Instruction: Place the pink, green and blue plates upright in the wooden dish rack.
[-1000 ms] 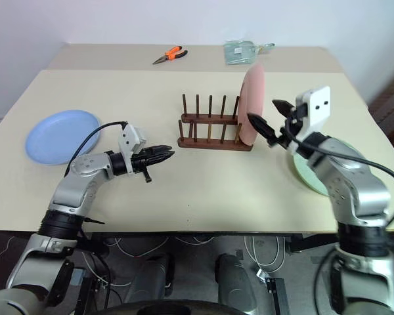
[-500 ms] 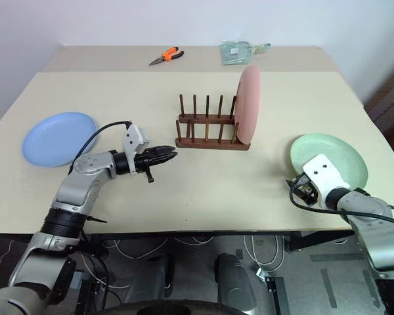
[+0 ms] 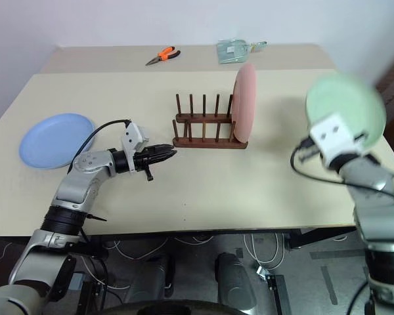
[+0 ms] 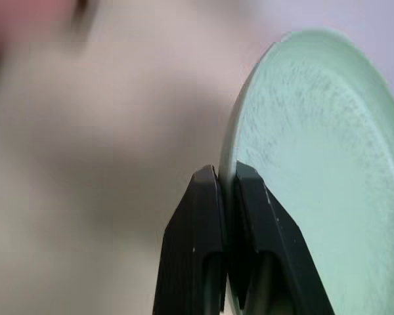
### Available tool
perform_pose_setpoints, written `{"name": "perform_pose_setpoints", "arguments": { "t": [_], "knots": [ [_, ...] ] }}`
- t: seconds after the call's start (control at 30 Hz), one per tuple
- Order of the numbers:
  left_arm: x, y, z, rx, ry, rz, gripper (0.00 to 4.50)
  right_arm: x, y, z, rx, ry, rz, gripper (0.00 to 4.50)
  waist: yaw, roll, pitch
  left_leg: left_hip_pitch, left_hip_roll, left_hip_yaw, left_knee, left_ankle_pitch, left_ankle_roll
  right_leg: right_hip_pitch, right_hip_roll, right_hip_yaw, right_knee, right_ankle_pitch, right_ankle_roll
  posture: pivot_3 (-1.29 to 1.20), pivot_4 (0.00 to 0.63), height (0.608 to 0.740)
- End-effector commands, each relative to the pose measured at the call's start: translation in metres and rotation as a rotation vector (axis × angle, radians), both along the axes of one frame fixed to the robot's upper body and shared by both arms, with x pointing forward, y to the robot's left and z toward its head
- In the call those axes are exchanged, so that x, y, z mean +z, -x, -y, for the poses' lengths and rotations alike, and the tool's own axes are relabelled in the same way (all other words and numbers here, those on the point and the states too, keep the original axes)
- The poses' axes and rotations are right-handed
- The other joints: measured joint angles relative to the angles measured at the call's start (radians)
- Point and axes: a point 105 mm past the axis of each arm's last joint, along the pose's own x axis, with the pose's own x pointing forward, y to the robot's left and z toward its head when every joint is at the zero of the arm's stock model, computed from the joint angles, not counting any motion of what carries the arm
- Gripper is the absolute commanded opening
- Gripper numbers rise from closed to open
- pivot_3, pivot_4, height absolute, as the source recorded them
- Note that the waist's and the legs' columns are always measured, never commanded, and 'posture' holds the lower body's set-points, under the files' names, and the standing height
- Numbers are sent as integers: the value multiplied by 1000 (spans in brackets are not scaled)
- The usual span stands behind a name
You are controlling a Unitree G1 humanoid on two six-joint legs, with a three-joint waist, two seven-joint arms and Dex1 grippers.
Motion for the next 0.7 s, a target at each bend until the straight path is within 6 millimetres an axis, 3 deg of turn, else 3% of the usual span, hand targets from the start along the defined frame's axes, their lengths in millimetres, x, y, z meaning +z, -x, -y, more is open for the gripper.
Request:
{"name": "perform_pose_setpoints", "arguments": {
  "t": [0.03,0.1,0.17,0.33,0.5,0.7],
  "knots": [
    [13,-8,-8,53,19,66,643,79,21,-48,231,-117,292,17,4,0,0,0,0,0,-1,0,0,0,0,0,0,0,0,0,150,732],
    [13,-11,-11,74,21,75,643,102,31,-75,395,-262,335,17,6,0,0,0,0,-1,-1,0,0,0,0,0,0,0,1,0,150,732],
    [13,-14,-16,94,27,73,643,112,45,-113,654,-470,283,17,8,-1,0,-1,0,-1,-1,0,0,0,0,0,0,0,1,0,150,732],
    [11,-18,-24,123,27,73,643,109,62,-173,1043,-928,90,17,9,-2,0,-1,1,-2,0,0,0,1,-1,-2,0,0,0,0,150,732],
    [11,-17,-25,122,30,75,643,78,20,-189,878,-1207,-77,17,9,-2,0,-2,0,-2,0,0,0,0,-2,-2,0,0,0,0,150,732],
    [13,-14,-26,120,35,74,643,70,11,-190,845,-1211,-84,17,7,-2,0,-2,0,-1,0,0,0,-1,-1,-2,0,0,0,0,150,732]
  ]
}}
